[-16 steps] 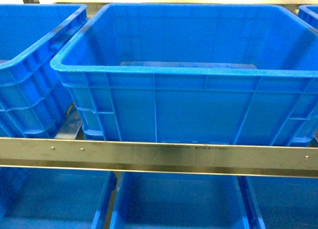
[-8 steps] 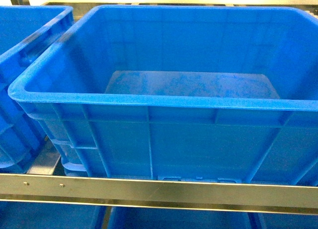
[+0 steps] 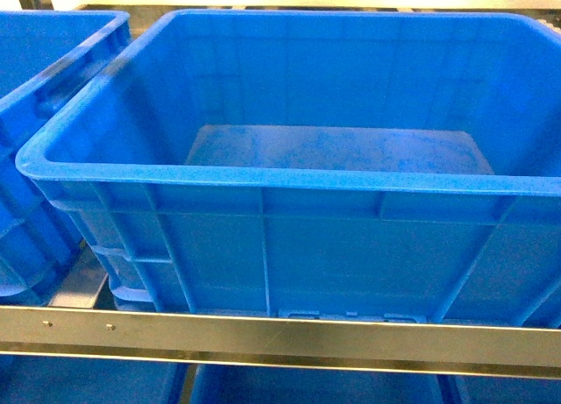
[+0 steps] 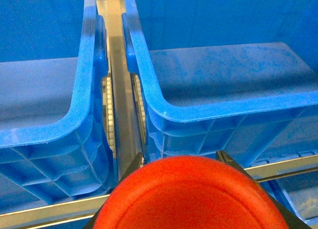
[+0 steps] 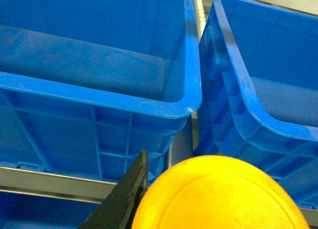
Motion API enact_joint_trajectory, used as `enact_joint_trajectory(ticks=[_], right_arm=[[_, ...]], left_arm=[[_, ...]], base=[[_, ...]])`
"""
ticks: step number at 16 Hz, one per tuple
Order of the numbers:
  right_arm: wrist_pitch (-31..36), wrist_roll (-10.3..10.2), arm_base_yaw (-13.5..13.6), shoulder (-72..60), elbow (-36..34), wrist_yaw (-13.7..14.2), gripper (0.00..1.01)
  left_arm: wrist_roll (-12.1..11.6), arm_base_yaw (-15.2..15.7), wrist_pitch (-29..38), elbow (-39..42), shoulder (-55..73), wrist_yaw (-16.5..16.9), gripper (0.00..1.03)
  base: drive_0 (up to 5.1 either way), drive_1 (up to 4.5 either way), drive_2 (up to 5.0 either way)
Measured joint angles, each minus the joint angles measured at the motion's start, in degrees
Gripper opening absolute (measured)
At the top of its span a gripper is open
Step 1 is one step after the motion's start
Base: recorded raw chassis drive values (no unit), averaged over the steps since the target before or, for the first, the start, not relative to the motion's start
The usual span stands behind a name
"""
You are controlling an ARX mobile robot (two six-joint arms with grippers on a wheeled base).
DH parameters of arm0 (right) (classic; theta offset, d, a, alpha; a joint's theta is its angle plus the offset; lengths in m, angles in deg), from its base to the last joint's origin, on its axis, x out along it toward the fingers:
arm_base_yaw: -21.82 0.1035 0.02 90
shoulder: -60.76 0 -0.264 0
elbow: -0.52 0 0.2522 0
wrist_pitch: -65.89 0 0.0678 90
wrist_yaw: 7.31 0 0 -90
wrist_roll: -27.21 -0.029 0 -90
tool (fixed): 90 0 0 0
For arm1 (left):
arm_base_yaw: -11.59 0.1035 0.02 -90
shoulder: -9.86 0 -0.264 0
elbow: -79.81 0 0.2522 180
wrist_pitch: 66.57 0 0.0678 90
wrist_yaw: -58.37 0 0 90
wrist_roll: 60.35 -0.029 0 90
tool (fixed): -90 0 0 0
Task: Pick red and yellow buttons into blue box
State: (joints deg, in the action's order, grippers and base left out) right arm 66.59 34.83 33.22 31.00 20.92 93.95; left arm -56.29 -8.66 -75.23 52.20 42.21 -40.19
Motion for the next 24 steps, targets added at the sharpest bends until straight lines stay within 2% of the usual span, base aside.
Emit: enact_joint_trajectory(ticks=[2, 5, 8, 12, 14, 16, 17, 20, 22, 24], right_arm=[[0.7, 0.3, 0.7, -3.6, 3.3, -0.6, 0.34], [0.3, 1.2, 1.5, -10.4, 12.0, -2.6, 0.34], [3.1, 3.3, 4.6, -19.8, 20.9, -3.7, 0.34], [1.1, 5.1, 8.7, -36.6, 34.1, -5.3, 0.34], [0.0, 4.8, 9.7, -44.0, 40.0, -5.9, 0.34], [-6.0, 3.9, 10.4, -51.0, 44.5, -7.7, 0.34], [-6.8, 3.8, 10.5, -54.9, 45.7, -7.5, 0.34], [-9.1, 3.0, 10.7, -59.5, 46.7, -7.0, 0.34], [-8.9, 1.9, 10.7, -61.0, 47.3, -7.4, 0.34], [-8.3, 1.9, 10.7, -61.4, 47.3, -7.5, 0.35]], left_arm=[[0.0, 0.0, 0.0, 0.0, 0.0, 0.0, 0.34], [0.0, 0.0, 0.0, 0.0, 0.0, 0.0, 0.34], [0.0, 0.0, 0.0, 0.0, 0.0, 0.0, 0.34], [0.0, 0.0, 0.0, 0.0, 0.0, 0.0, 0.34], [0.0, 0.0, 0.0, 0.0, 0.0, 0.0, 0.34], [0.0, 0.0, 0.0, 0.0, 0.0, 0.0, 0.34], [0.0, 0.0, 0.0, 0.0, 0.0, 0.0, 0.34], [0.0, 0.0, 0.0, 0.0, 0.0, 0.0, 0.34], [0.0, 0.0, 0.0, 0.0, 0.0, 0.0, 0.34], [0.0, 0.0, 0.0, 0.0, 0.0, 0.0, 0.34]], base=[[0.0, 0.00, 0.0], [0.0, 0.00, 0.0], [0.0, 0.00, 0.0], [0.0, 0.00, 0.0], [0.0, 0.00, 0.0], [0.0, 0.00, 0.0], [0.0, 0.00, 0.0], [0.0, 0.00, 0.0], [0.0, 0.00, 0.0], [0.0, 0.00, 0.0]])
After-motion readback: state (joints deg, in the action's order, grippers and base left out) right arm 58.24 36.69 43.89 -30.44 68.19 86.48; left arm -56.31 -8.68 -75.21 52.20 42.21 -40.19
